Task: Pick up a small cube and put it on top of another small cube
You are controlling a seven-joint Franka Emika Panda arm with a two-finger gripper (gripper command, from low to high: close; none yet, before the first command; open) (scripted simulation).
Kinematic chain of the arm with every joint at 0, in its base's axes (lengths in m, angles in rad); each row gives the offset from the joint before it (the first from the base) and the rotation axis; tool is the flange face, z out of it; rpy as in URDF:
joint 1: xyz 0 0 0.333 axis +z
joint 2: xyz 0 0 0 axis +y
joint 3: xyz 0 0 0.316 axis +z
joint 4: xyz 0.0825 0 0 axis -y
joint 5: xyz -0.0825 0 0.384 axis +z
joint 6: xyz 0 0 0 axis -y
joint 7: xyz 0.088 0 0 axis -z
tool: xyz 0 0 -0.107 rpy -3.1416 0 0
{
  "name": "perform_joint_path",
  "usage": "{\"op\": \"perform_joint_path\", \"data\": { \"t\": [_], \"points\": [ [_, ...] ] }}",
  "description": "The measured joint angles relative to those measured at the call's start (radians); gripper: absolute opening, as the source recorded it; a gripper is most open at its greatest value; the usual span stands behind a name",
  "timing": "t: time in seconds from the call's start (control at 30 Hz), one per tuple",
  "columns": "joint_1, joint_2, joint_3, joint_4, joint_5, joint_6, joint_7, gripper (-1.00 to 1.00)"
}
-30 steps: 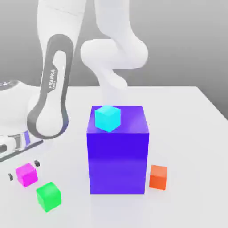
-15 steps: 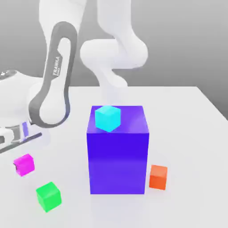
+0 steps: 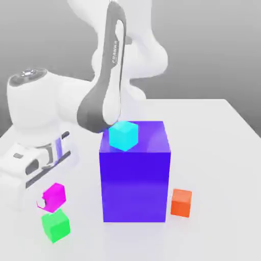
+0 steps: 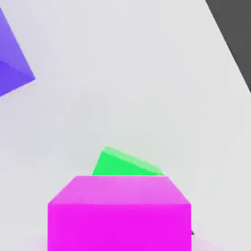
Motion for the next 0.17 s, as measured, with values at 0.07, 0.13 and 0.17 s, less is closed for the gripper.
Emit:
{"op": "perform_joint_path", "data": {
  "t": [0.07,0.13,0.17],
  "points": [
    [-0.040,0.043,0.051,0.004,0.056,0.031,-0.041,1.00],
    [-0.040,0.043,0.051,0.004,0.056,0.031,-0.041,1.00],
    [-0.040,0.043,0.051,0.004,0.056,0.031,-0.041,1.00]
  ]
}}
